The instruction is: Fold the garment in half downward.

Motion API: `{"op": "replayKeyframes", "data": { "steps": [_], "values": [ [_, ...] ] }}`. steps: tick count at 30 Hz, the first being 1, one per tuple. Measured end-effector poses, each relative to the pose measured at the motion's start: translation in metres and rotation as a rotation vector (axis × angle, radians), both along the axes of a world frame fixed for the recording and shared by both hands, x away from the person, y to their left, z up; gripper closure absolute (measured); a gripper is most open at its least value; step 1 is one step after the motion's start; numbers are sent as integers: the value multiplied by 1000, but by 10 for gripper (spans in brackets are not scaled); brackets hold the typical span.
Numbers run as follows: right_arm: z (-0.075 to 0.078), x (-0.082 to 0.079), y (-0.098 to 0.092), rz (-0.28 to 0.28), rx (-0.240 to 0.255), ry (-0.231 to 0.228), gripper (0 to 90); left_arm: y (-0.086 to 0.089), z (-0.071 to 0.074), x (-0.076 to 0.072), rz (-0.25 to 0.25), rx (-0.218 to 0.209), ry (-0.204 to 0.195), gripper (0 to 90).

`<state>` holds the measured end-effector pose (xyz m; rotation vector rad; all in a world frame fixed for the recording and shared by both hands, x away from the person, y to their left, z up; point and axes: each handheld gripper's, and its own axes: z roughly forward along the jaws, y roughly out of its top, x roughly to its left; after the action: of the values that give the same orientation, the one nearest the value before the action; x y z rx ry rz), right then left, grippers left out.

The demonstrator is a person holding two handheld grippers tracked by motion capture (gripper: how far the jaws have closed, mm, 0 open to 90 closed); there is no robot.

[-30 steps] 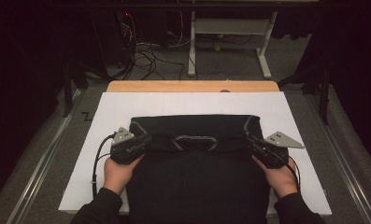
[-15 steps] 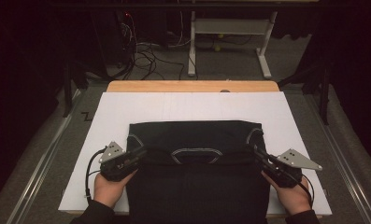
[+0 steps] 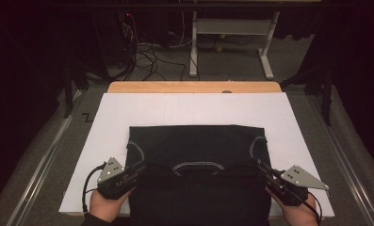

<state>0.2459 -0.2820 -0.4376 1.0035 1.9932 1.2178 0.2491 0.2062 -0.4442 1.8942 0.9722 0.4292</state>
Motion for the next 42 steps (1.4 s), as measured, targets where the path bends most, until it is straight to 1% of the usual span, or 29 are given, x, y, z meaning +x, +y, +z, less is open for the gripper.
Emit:
{"op": "replayKeyframes", "data": {
  "steps": [3,7,9,12,14,15,17,19,21,22,25,27,29,31,32,34,35,38,40,42],
  "values": [
    [1,-7,-1,1,0,-4,835,-1,0,-6,-8,-4,-2,694],
    [0,-14,-3,1,4,-1,836,-2,1,-13,-22,2,-7,694],
    [-2,-16,-4,1,1,4,835,-2,-1,-16,-29,12,0,694],
    [-6,-17,-4,6,-22,23,830,-3,-8,-15,-32,30,34,691],
    [-9,-16,-4,8,-33,38,830,-3,-14,-12,-27,48,81,689],
    [-10,-15,-4,9,-38,46,830,-3,-16,-10,-27,57,98,689],
    [-12,-14,-4,8,-42,62,829,-4,-18,-9,-26,67,117,687],
    [-13,-14,-4,10,-44,74,828,-5,-18,-9,-21,73,123,680],
    [-14,-16,-3,11,-48,83,827,-5,-18,-10,-15,59,139,660],
    [-15,-17,-3,13,-52,89,827,-5,-17,-12,-17,50,141,654],
    [-17,-19,-4,13,-60,103,823,-7,-15,-17,-17,78,119,632],
    [-18,-20,-5,12,-58,107,815,-7,-15,-17,-7,71,119,576],
    [-18,-20,-5,11,-52,108,782,-6,-14,-17,10,72,112,499],
    [-17,-20,-5,9,-44,107,698,-6,-11,-18,25,67,92,432],
    [-16,-20,-5,8,-34,106,650,-6,-10,-18,30,69,85,382],
    [-14,-20,-4,14,-16,103,586,-9,-7,-21,32,77,63,330],
    [-12,-20,-4,16,-12,96,550,-11,-6,-22,29,87,50,299],
    [-7,-22,0,28,4,70,503,-20,-2,-26,5,114,18,265],
    [-4,-24,5,40,9,54,484,-28,1,-29,-18,114,-4,260],
    [-1,-25,11,53,10,39,474,-36,2,-31,-39,112,-17,260]
  ]
}}
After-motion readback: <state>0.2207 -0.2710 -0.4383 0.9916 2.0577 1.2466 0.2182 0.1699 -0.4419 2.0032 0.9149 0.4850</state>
